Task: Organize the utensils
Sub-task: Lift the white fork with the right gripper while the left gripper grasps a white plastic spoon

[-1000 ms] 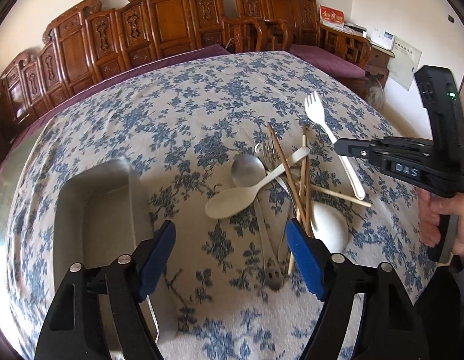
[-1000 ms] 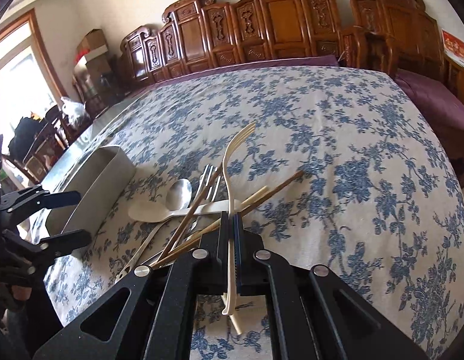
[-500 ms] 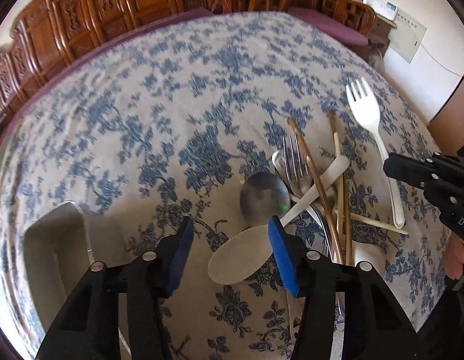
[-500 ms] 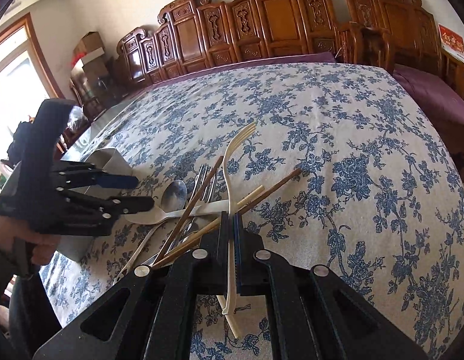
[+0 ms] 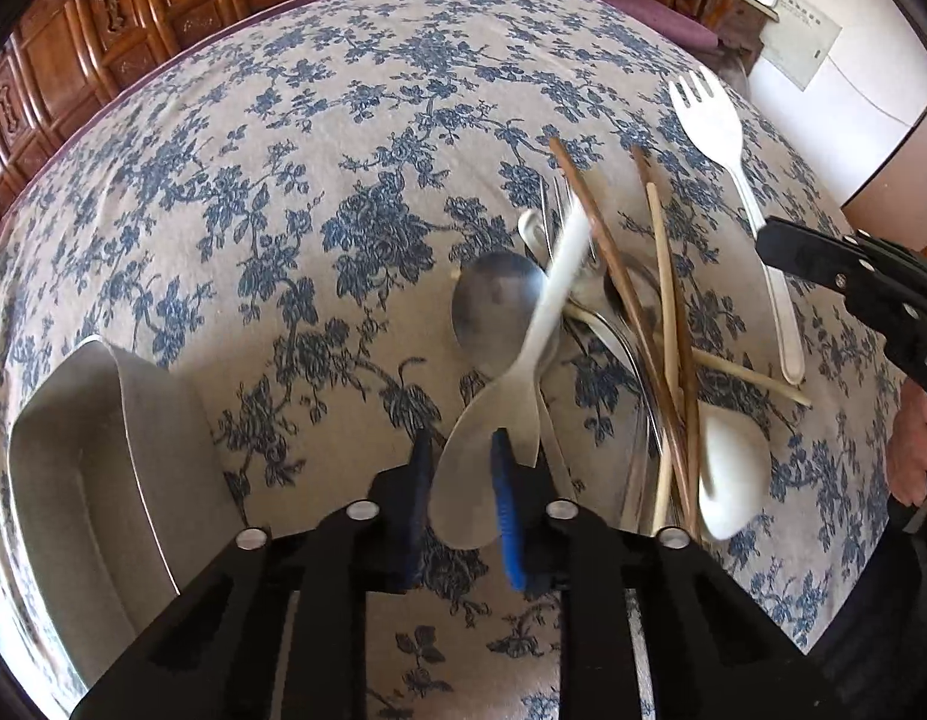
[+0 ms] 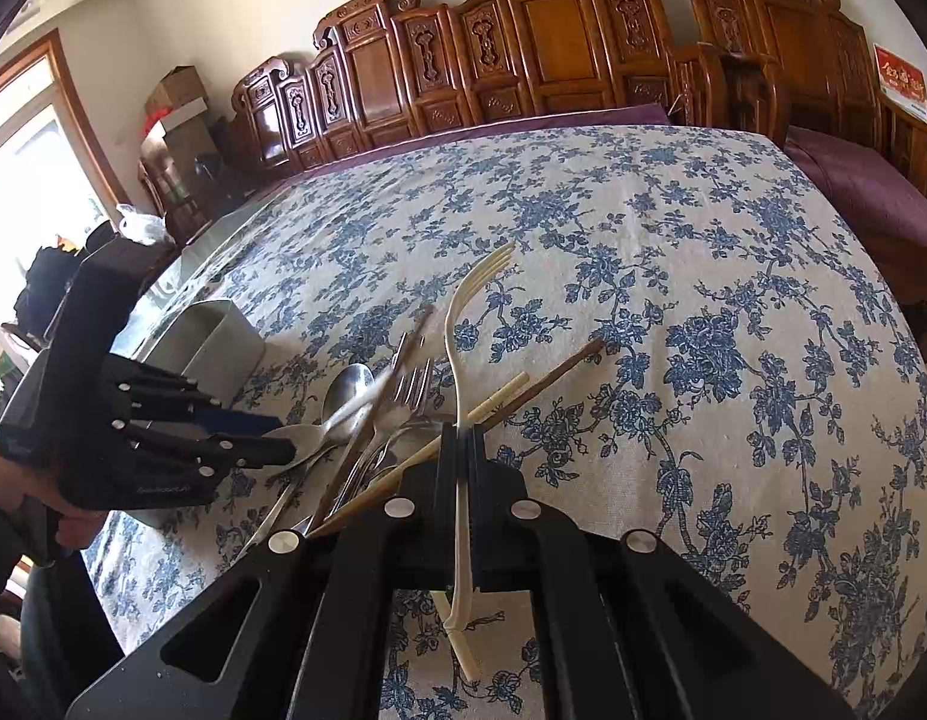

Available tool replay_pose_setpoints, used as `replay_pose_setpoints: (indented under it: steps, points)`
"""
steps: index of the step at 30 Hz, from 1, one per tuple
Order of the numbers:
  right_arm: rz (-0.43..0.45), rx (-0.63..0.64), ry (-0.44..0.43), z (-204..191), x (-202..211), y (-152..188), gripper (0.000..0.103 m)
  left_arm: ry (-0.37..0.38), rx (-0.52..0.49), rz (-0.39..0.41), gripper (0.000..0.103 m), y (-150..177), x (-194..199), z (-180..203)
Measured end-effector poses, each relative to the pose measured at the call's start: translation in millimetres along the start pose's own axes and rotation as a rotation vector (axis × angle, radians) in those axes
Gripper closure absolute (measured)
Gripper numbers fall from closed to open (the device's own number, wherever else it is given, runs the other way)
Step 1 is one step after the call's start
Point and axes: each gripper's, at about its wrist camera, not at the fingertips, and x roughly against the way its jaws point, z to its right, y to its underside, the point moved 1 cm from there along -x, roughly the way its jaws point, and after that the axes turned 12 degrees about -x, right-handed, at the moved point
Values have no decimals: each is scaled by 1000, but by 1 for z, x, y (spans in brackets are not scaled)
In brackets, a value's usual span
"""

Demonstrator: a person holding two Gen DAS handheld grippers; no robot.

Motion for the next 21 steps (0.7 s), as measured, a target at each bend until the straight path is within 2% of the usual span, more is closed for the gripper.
replay_pose_setpoints:
  steps: [7,14,21]
  points:
    - [-3,13,5,-3,-1,1,99,10,1,29,102,5,12,4]
    - [3,12,8,-5,0,1,99,-50,9,85,102,3,35,7]
    - [22,7,9,-10,5,-2,99,-146,29,169,102,-9,63,2]
